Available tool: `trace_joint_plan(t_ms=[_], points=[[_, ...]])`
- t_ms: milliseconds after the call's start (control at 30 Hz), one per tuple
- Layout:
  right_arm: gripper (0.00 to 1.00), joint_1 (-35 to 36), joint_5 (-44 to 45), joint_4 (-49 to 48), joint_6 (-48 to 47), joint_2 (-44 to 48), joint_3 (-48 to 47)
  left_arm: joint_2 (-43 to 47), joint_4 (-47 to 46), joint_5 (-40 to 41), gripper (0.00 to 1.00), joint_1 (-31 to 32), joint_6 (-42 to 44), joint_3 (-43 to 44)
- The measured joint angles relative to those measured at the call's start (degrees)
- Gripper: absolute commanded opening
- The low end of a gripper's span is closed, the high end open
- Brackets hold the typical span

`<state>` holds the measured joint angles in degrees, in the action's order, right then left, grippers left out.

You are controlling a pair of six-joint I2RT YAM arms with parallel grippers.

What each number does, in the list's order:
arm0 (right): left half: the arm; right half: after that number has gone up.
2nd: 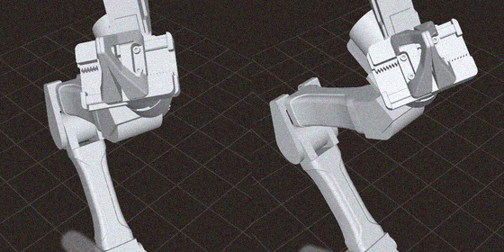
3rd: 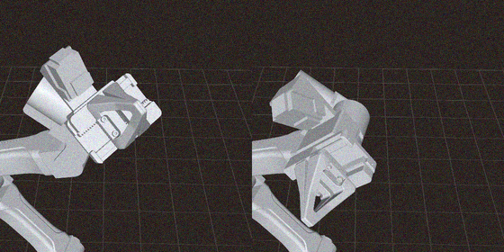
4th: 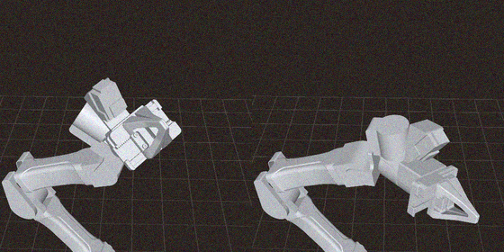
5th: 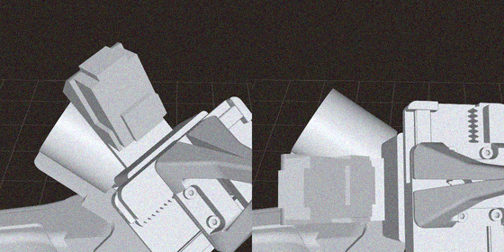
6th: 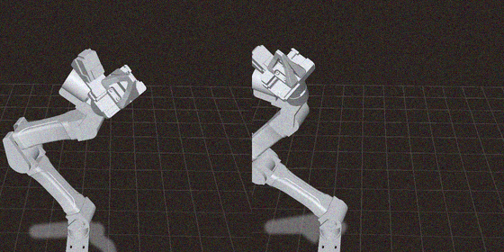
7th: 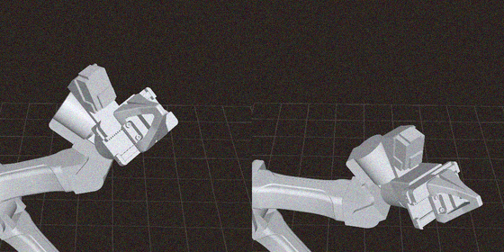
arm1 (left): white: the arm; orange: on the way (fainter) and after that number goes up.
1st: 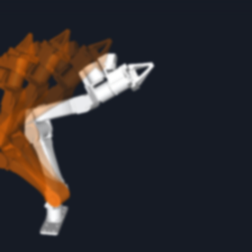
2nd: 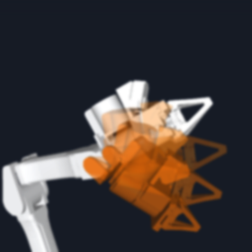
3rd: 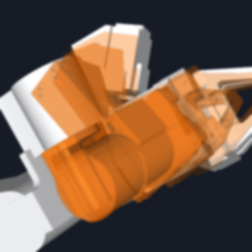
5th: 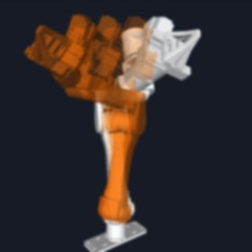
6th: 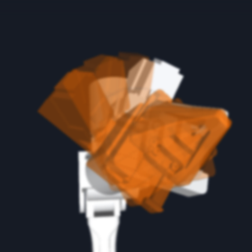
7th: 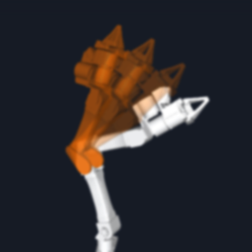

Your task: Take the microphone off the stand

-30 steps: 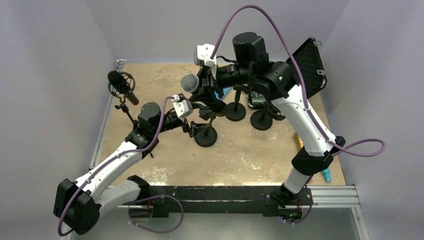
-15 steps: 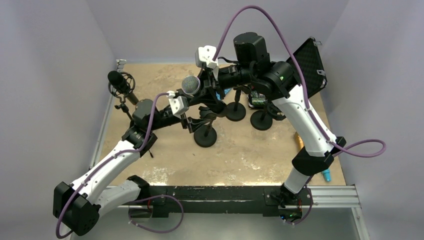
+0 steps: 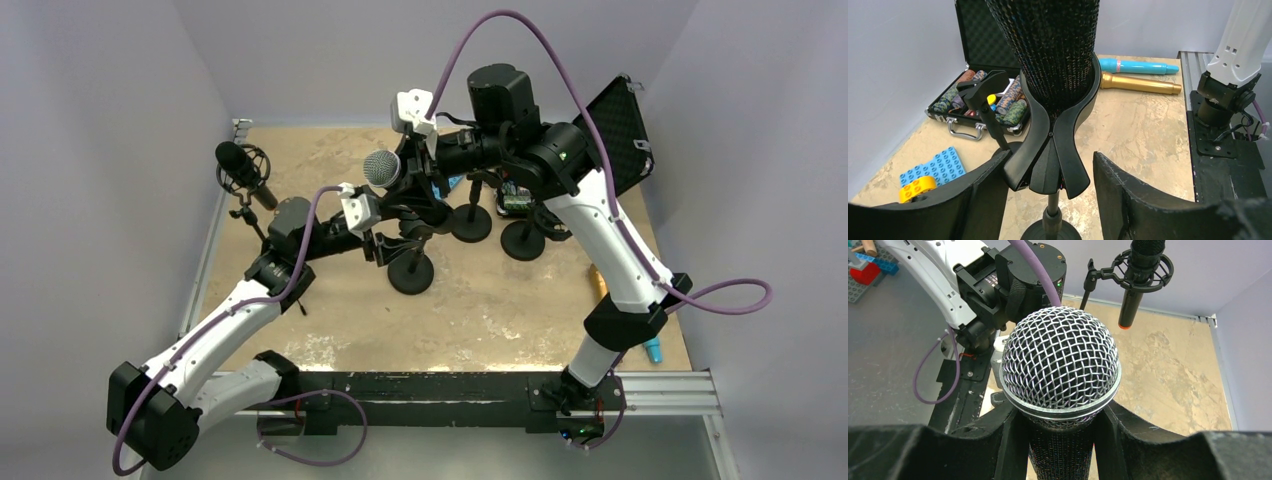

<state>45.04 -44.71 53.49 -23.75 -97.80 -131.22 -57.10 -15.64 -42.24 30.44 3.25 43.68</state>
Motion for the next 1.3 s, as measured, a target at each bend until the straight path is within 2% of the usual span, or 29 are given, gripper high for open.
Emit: trace_joint_plan(t_ms=[33, 67, 133, 167, 533, 733, 767, 800, 900, 933, 967, 1033, 1300], points=[[0.00, 0.0, 0.0, 0.0, 0.1, 0.0, 0.0, 0.0, 0.0, 0.0, 0.60, 0.0, 0.0, 0.0], [0.00, 0.0, 0.0, -0.1, 0.2, 0.0, 0.0, -0.1, 0.0, 0.0, 0.49, 0.0, 0.0, 0.0], [0.00, 0.0, 0.0, -0.1, 0.4, 0.0, 0.0, -0.1, 0.1, 0.1, 0.15, 0.0, 0.3, 0.0], [0.00, 0.0, 0.0, 0.0, 0.7, 0.0, 0.0, -0.1, 0.3, 0.0, 0.02, -0.1, 0.5, 0.0], [0.00, 0.0, 0.0, -1.8, 8.3, -0.4, -1.8, -0.4, 1.6, -2.7, 0.00, 0.0, 1.9, 0.6], [0.00, 2.0, 1.1, -12.4, 14.6, -0.9, -9.7, -0.5, 1.5, -2.6, 0.00, 0.0, 1.9, 0.6], [0.00, 2.3, 1.8, -13.9, 14.9, -0.8, -10.6, -0.5, 1.5, -2.6, 0.09, 0.0, 1.9, 0.6], [0.00, 2.6, 2.9, -15.6, 14.9, -0.5, -11.2, -0.5, 1.5, -2.5, 0.25, 0.0, 1.9, 0.6], [0.00, 2.8, 8.9, -18.8, 13.5, 1.9, -9.9, -0.5, 1.8, -1.9, 0.65, 0.0, 1.7, 0.8], [0.00, 2.3, 11.5, -19.3, 13.0, 3.3, -8.3, -0.5, 2.1, -1.4, 0.83, 0.0, 1.6, 1.0], [0.00, 1.5, 14.0, -19.6, 12.3, 4.7, -6.5, -0.5, 2.2, -0.8, 0.93, 0.0, 1.4, 1.2], [0.00, -0.4, 19.2, -20.0, 11.3, 7.4, -3.0, -0.2, 3.7, 0.8, 1.00, 0.0, 0.8, 1.6], [0.00, -13.6, 35.2, -20.0, 8.0, 20.3, 17.2, 2.6, 11.0, 6.6, 1.00, 0.0, 0.9, 4.2]])
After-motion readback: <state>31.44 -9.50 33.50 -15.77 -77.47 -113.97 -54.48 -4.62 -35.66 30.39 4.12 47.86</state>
